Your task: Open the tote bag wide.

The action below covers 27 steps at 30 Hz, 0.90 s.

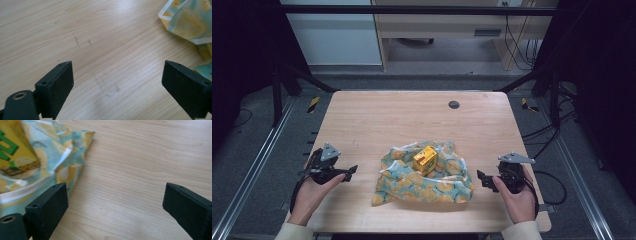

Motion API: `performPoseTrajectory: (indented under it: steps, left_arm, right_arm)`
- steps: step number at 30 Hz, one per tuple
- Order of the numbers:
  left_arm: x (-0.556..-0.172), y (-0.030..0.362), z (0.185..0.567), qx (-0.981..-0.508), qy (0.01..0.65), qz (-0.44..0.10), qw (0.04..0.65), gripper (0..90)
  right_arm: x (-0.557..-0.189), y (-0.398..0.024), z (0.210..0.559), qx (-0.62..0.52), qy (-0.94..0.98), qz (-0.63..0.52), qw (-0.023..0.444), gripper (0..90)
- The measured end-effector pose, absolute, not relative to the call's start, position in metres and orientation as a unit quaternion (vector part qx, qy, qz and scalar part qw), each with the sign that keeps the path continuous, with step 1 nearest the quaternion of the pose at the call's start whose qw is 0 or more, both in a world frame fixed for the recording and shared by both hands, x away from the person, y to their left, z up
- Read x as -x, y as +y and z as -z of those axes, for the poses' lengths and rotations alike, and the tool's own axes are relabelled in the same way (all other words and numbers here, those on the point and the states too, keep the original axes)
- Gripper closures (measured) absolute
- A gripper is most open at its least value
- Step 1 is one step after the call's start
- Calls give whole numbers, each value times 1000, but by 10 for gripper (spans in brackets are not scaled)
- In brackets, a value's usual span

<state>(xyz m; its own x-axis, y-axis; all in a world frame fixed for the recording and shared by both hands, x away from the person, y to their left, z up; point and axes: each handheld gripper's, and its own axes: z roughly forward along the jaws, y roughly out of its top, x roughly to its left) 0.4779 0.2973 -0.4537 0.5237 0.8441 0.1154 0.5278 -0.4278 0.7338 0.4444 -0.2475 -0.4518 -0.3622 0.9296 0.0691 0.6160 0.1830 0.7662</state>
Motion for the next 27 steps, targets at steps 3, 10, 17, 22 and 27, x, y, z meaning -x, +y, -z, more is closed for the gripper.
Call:
performPoseTrajectory:
  steps: [3,10,17,22,27]
  left_arm:
    - [-479,306,459,-802,436,-241,330,82]
    - [-481,323,468,-790,457,-235,334,75]
    - [-482,340,469,-774,474,-243,341,75]
    - [-483,347,473,-770,485,-241,337,75]
    - [-481,347,475,-765,492,-239,340,75]
  right_arm:
    - [-450,-252,458,-533,734,-365,211,73]
    - [-460,-258,469,-557,724,-349,210,138]
    - [-465,-271,479,-576,711,-338,218,143]
    - [-461,-272,485,-574,715,-329,226,142]
    - [-451,-268,486,-561,723,-319,246,118]
